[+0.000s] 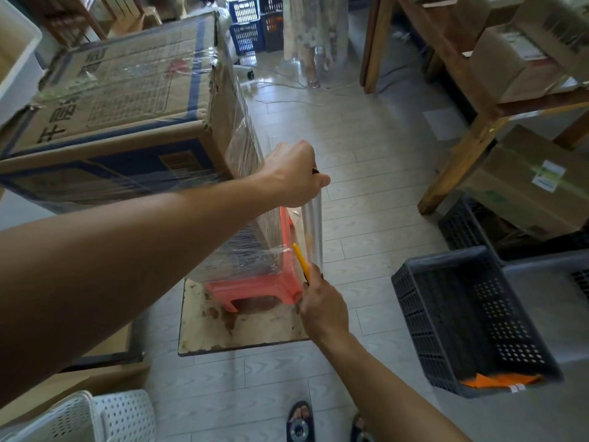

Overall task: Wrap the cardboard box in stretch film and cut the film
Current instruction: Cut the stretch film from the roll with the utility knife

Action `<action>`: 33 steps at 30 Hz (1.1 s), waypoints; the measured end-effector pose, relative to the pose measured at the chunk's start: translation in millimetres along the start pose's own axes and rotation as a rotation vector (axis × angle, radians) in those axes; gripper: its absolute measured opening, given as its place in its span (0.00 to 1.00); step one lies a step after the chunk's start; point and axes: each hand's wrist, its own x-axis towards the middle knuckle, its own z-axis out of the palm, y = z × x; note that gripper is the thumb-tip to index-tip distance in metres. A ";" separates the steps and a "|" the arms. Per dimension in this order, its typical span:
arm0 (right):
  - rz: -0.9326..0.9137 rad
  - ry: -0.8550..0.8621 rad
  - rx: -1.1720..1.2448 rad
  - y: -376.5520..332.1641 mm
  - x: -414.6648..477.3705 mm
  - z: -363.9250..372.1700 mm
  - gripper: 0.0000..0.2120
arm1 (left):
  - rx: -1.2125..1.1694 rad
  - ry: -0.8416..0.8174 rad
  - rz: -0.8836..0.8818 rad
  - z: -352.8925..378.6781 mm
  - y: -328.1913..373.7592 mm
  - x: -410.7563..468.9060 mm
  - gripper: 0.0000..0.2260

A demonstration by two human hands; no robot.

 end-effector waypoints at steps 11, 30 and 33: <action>0.115 -0.145 -0.101 28.3 -16.8 37.9 0.14 | 0.011 0.009 -0.019 4.5 -1.9 -2.3 0.16; 0.207 -0.199 -0.200 32.8 -33.8 41.6 0.19 | -0.039 0.069 -0.039 2.8 -1.3 -9.2 0.15; 0.207 -0.114 -0.145 29.6 -26.3 37.8 0.15 | -0.082 0.087 -0.026 1.3 3.3 -9.6 0.15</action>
